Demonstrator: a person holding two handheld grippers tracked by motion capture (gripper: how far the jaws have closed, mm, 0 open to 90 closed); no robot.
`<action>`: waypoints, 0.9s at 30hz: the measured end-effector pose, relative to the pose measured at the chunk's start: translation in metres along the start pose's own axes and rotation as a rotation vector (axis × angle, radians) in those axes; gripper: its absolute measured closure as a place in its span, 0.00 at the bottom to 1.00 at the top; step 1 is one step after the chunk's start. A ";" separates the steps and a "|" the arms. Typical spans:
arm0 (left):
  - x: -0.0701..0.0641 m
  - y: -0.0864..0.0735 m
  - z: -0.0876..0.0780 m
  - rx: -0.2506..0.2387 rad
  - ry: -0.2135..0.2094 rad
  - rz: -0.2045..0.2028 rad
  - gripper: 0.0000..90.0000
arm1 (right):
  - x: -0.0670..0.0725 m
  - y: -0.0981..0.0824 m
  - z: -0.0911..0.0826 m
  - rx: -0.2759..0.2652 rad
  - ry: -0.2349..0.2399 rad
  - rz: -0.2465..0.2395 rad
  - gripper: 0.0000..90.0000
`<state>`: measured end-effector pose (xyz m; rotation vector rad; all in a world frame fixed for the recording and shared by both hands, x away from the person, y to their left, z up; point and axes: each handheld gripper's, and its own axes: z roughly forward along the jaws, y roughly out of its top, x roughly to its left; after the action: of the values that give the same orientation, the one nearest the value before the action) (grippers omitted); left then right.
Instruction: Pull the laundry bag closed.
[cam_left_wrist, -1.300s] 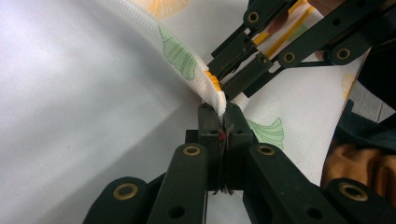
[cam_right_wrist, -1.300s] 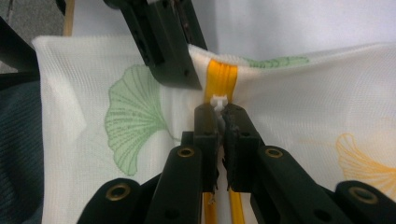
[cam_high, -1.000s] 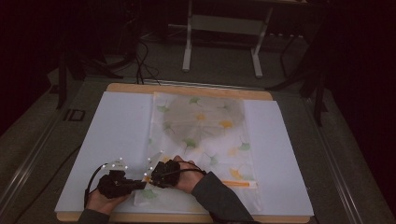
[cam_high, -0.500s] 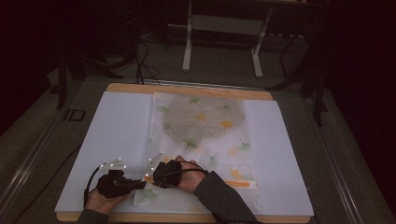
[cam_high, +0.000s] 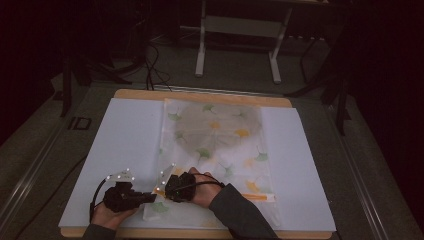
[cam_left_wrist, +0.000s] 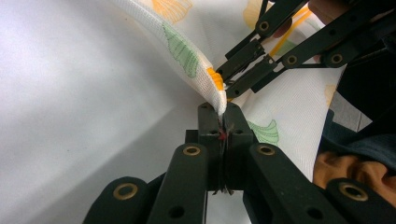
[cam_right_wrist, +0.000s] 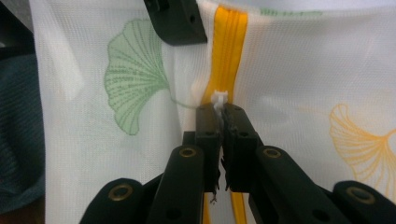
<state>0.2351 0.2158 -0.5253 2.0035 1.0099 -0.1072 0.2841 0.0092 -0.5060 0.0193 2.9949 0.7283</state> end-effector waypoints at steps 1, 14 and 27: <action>0.000 0.000 0.000 -0.003 -0.001 -0.003 0.99 | 0.000 0.000 0.000 0.001 0.001 0.000 0.96; 0.003 -0.002 -0.005 -0.029 -0.009 -0.017 0.99 | 0.003 -0.004 -0.002 0.030 -0.034 -0.016 1.00; 0.004 -0.002 -0.007 -0.025 -0.010 -0.018 0.99 | 0.002 -0.015 -0.005 0.046 -0.046 -0.011 1.00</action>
<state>0.2347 0.2237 -0.5241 1.9701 1.0183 -0.1131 0.2819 -0.0062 -0.5087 0.0218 2.9649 0.6481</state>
